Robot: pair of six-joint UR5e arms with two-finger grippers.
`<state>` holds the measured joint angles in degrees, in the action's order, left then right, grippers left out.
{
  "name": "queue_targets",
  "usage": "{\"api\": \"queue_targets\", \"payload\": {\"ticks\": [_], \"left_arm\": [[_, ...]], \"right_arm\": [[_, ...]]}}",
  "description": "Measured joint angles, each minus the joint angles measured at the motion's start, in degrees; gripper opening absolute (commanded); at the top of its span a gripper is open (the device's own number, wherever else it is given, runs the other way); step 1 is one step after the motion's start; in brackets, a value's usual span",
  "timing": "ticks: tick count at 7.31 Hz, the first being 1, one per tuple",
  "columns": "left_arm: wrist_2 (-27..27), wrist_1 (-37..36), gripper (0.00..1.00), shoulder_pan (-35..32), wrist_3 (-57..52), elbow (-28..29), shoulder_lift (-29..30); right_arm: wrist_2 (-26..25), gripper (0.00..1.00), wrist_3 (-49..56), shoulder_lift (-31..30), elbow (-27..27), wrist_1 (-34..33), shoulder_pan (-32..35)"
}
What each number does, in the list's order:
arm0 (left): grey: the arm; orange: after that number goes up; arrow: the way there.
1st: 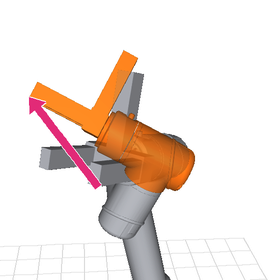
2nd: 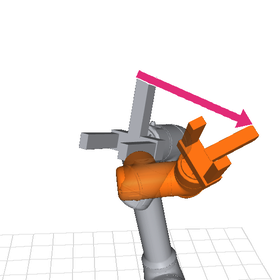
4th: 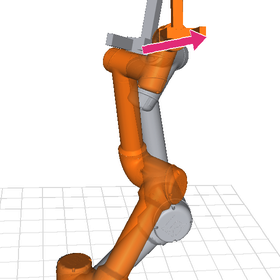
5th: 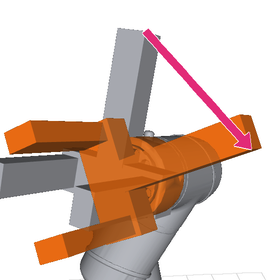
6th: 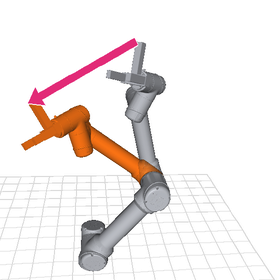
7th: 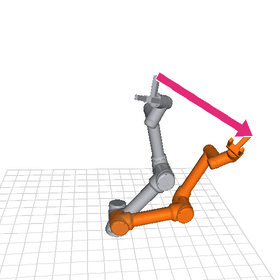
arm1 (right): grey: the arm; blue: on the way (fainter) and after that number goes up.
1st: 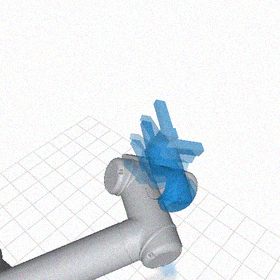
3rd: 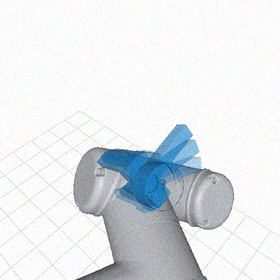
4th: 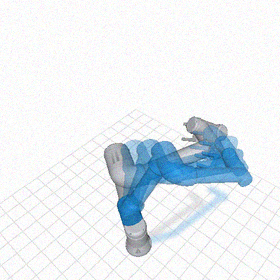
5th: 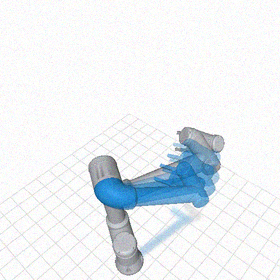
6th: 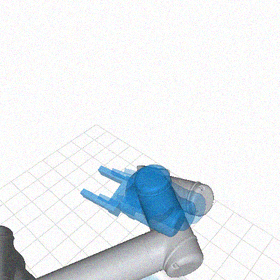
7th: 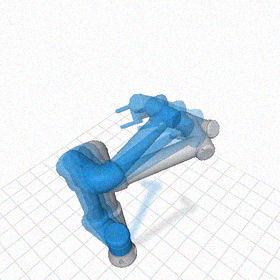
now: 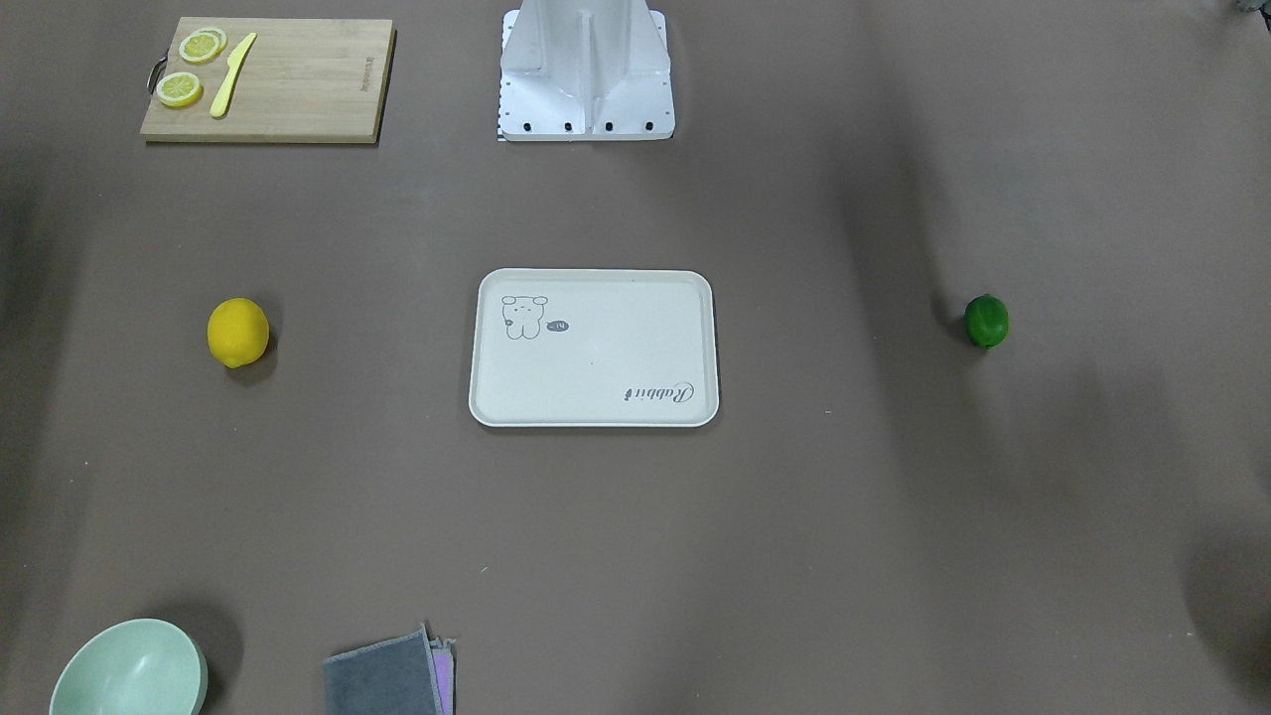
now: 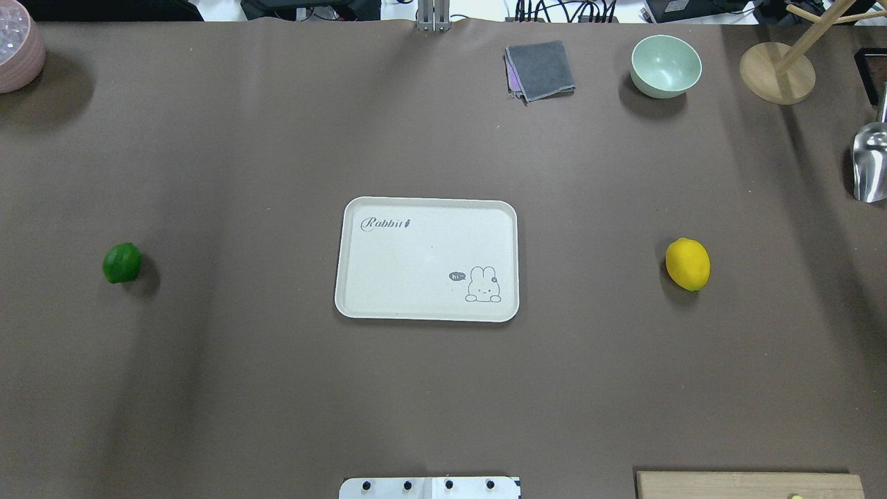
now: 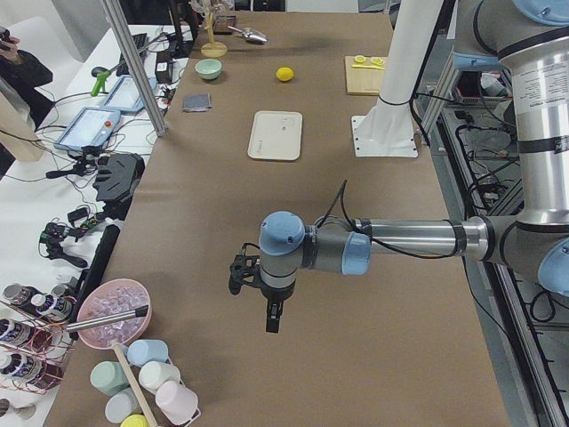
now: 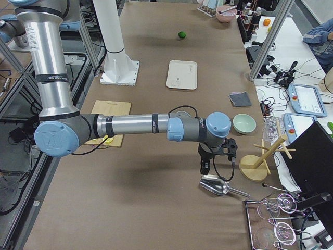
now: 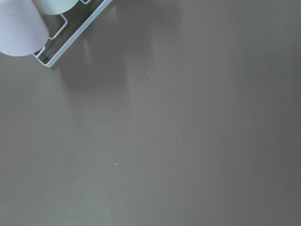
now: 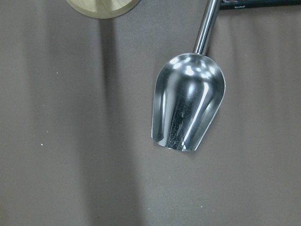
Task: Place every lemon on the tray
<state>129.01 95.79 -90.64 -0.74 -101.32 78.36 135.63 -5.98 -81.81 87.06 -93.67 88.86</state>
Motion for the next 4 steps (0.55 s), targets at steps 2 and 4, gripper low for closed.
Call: {"api": "queue_targets", "payload": {"ticks": [2,4], "left_arm": [[0.0,-0.1,0.98,0.0,0.0,1.4,1.9],[0.0,-0.1,0.98,0.0,0.0,1.5,2.5]], "right_arm": [[0.2,1.00,0.0,0.0,0.0,-0.7,0.0],[0.9,1.00,-0.1,0.4,0.0,-1.1,-1.0]]}}
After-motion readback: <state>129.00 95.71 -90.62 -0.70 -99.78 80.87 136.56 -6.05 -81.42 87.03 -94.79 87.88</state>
